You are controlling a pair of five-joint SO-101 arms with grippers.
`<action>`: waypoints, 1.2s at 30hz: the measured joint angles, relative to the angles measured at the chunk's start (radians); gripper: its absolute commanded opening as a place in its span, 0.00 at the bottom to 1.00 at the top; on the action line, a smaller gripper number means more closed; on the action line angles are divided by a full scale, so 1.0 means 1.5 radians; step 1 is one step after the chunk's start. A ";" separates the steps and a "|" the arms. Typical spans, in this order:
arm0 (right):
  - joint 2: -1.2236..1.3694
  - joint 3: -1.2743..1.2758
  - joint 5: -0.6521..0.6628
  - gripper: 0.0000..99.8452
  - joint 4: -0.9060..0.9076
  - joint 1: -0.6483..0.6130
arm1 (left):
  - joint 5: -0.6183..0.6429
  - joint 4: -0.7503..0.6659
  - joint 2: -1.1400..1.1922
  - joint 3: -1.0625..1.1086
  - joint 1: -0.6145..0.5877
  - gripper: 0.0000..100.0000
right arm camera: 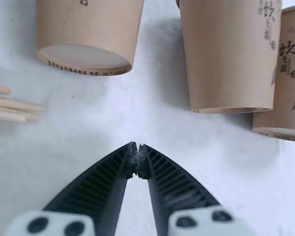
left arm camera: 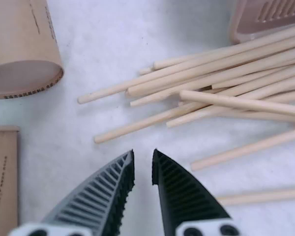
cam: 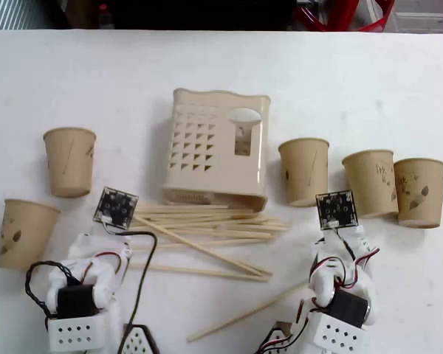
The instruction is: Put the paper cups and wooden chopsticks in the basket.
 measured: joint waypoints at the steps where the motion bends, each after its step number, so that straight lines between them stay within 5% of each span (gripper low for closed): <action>1: 0.000 0.000 0.000 0.02 0.000 0.000 | 0.000 0.000 0.000 0.000 0.000 0.08; 24: 0.000 0.000 0.000 0.02 0.000 0.000 | 0.000 0.000 0.000 0.000 0.000 0.08; 36: 0.000 -0.038 0.054 0.02 -0.103 0.000 | 0.000 0.000 0.000 0.000 0.000 0.08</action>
